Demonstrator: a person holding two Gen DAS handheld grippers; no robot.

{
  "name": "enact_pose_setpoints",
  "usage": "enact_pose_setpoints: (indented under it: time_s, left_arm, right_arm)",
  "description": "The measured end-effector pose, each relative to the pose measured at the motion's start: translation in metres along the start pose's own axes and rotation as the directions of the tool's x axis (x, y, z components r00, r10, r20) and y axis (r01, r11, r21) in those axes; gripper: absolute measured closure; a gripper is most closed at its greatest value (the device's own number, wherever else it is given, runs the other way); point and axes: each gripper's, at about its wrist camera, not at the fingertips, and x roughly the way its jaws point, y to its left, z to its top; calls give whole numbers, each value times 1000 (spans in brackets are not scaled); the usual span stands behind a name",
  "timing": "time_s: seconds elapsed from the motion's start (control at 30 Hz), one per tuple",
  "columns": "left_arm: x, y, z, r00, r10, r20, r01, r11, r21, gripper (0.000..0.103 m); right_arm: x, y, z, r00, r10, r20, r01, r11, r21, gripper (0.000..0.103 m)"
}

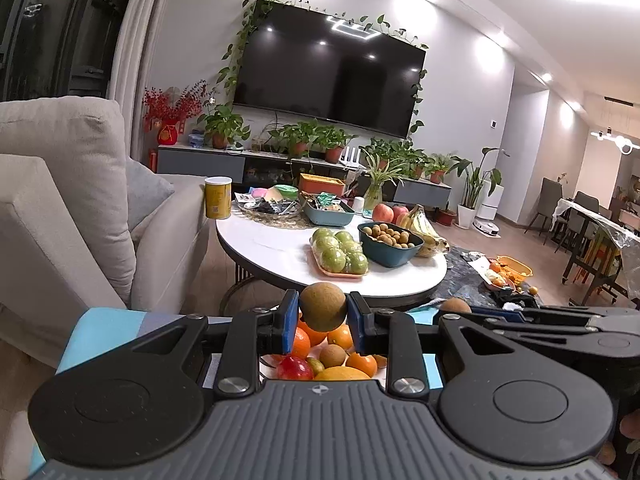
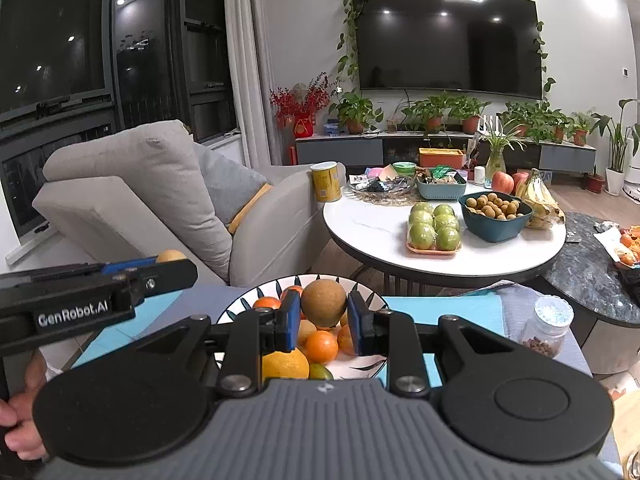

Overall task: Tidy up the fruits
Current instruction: 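Open the left tool to drop its brown fruit into the bowl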

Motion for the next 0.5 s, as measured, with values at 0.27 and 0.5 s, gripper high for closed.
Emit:
enact_pose_setpoints:
  time_s: [0.27,0.5]
  left_arm:
    - [12,2,-3,1000,-7,-13,7,1000,3,79]
    - [22,6,-6,1000,8,-18,-7,1000,16,79]
  right_arm:
    - [13,-3,-5,1000,-5,-21,5,1000,9,43]
    - [22,-7,-6,999,-13,-29,14,1000,15,43]
